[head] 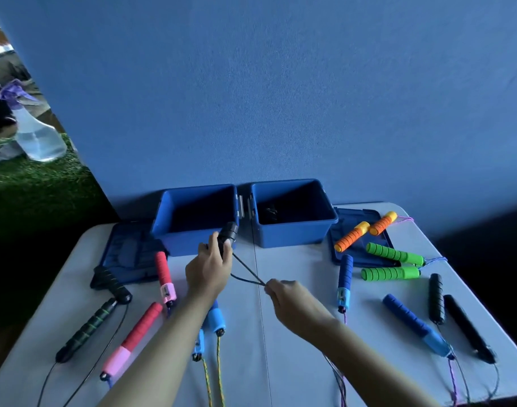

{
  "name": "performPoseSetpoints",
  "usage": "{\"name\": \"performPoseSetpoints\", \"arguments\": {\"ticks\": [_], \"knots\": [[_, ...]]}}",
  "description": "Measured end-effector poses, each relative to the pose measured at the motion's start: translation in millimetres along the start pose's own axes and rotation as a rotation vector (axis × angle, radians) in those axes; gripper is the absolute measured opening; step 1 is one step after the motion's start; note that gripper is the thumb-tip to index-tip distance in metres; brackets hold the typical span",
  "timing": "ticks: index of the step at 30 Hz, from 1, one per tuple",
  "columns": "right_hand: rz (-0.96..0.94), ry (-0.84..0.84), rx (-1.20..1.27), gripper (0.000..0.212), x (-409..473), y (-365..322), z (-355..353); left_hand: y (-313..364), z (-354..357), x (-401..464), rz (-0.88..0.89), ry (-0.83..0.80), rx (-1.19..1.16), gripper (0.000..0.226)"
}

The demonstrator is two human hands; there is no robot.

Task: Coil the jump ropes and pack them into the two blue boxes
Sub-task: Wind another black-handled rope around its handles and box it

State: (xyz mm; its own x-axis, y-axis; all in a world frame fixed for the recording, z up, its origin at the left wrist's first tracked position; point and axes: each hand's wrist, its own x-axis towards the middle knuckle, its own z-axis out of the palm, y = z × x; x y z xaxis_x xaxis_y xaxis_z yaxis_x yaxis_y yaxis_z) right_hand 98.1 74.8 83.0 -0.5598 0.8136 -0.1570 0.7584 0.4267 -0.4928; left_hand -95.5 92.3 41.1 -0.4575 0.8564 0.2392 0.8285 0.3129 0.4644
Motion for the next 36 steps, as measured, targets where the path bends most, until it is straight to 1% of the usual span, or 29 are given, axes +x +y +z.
{"name": "performPoseSetpoints", "arguments": {"ticks": [2,3,5,7,11,12,15,16,18,20,21,22,24,26,30,32,34,36], "knots": [[0.006,0.01,-0.015,0.016,-2.9,-4.2,-0.1,2.1,-0.7,3.2,-0.073,0.001,-0.011,0.068],[0.014,0.008,-0.023,0.015,-4.7,-6.5,0.1,2.5,0.8,3.4,-0.07,0.005,0.005,0.067],[0.031,-0.012,-0.041,0.016,-8.0,-10.9,-1.3,2.0,3.3,1.3,-0.011,0.014,0.042,0.058],[0.036,0.008,-0.041,0.018,-9.2,-12.7,-3.8,0.0,6.0,0.4,0.017,0.061,0.058,0.051],[0.052,0.135,-0.055,0.022,-7.9,-6.7,-10.1,-5.7,9.9,0.2,0.124,0.073,0.125,0.046],[0.058,0.167,-0.073,0.025,-6.5,-2.8,-11.5,-6.4,8.7,-0.4,0.127,0.059,0.12,0.044],[0.069,0.205,-0.135,0.041,-2.5,8.9,-15.3,-2.8,8.3,-1.9,0.024,-0.015,0.047,0.04],[0.069,0.193,-0.132,0.041,-1.9,11.5,-15.6,-3.0,11.5,-2.6,0.005,-0.034,0.05,0.042],[0.057,0.164,-0.107,0.036,-1.3,14.3,-15.3,-2.9,13.4,-1.3,-0.067,-0.1,0.046,0.041],[0.046,0.127,-0.088,0.025,-1.0,16.6,-13.6,-3.5,14.4,4.1,-0.184,-0.172,-0.015,0.038],[0.049,0.102,-0.082,0.019,-0.9,17.0,-12.7,-4.7,17.1,5.6,-0.207,-0.183,-0.021,0.038],[0.056,0.078,-0.071,0.018,-1.6,15.9,-13.0,-5.3,19.8,5.5,-0.207,-0.173,0.003,0.038],[0.052,0.072,-0.059,0.02,-1.8,13.5,-11.8,-2.0,21.4,2.3,-0.166,-0.109,0.087,0.039],[0.023,0.094,-0.075,0.019,-2.6,7.3,-14.4,4.0,21.4,-3.2,-0.067,-0.035,0.143,0.039],[-0.059,0.112,-0.16,0.031,-2.8,1.1,-35.1,2.8,23.4,-13.8,0.254,-0.058,0.245,0.043],[-0.08,0.087,-0.174,0.032,-1.3,3.5,-47.8,-0.1,23.8,-16.9,0.359,-0.074,0.306,0.043],[-0.072,0.037,-0.131,0.028,-1.6,6.4,-53.3,-2.9,21.9,-16.4,0.369,-0.063,0.319,0.044],[-0.02,-0.021,-0.078,0.023,-3.0,6.7,-51.7,-2.9,17.2,-11.9,0.346,-0.012,0.289,0.044]]}}
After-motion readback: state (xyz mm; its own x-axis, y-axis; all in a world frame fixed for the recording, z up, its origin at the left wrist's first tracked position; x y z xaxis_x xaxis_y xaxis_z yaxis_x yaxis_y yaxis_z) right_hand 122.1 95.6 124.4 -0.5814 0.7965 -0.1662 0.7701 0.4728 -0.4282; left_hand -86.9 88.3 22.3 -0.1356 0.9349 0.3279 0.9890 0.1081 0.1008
